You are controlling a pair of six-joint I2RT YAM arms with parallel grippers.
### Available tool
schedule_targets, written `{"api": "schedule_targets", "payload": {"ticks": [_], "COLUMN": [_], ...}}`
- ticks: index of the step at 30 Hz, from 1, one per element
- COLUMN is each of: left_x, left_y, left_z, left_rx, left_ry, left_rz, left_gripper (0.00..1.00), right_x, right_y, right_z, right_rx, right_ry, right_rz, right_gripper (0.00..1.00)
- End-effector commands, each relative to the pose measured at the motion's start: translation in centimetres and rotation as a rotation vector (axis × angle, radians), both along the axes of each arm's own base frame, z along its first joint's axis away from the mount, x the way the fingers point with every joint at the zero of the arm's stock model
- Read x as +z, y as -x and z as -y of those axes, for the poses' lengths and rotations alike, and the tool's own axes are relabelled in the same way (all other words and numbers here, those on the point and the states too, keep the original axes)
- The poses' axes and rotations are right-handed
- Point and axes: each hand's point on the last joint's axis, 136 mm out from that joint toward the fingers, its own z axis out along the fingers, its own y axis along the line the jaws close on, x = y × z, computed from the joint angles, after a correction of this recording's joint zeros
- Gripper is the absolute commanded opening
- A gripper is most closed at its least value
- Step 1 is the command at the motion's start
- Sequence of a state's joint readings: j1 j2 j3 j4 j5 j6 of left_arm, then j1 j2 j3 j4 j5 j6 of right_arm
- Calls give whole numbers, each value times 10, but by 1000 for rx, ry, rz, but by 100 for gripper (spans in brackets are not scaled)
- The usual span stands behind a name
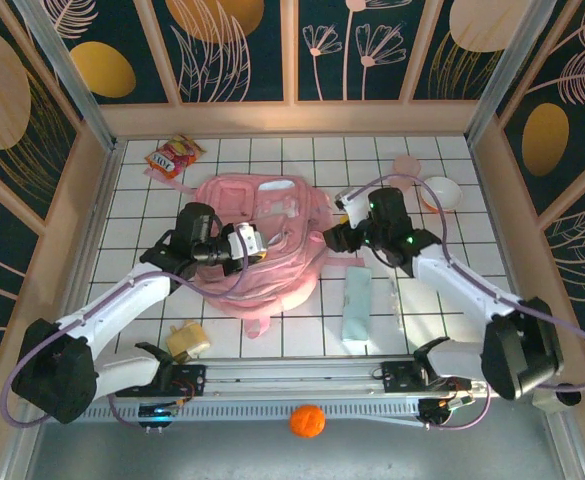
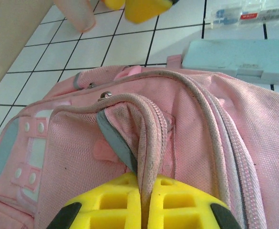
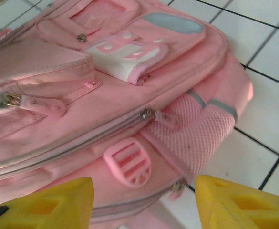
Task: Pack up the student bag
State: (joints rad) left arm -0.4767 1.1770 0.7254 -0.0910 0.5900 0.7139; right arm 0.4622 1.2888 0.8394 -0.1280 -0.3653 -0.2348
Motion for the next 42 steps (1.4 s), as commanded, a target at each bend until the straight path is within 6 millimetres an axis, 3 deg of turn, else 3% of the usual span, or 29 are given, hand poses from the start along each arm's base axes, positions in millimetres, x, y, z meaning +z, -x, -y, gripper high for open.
{"api": "schedule_targets", "payload": {"ticks": [1, 12, 16, 27, 35, 42], "left_x": [57, 56, 52, 46, 42, 43], "left_y": [4, 7, 5, 0, -4, -3], "left_z": [11, 7, 7, 10, 9, 10], "left_rx": [-90, -102, -107, -110, -99, -99], "left_ry": [156, 124, 108, 95, 84, 97], "left_rz": [148, 205, 203, 197, 198, 195], "left_gripper": [0, 0, 0, 0, 0, 0], "right_x": [10, -42, -46, -60, -39, -35], "right_y": [1, -24, -33, -22, -4, -9], "right_z": [-13, -24, -32, -46, -53, -55], "right_rx": [281, 601, 657, 729, 758, 714], "right_ry": [25, 47, 15, -38, -75, -87], "right_rz": [123, -26, -45, -179, -273, -294], "right_gripper": [58, 59, 58, 50, 35, 25]}}
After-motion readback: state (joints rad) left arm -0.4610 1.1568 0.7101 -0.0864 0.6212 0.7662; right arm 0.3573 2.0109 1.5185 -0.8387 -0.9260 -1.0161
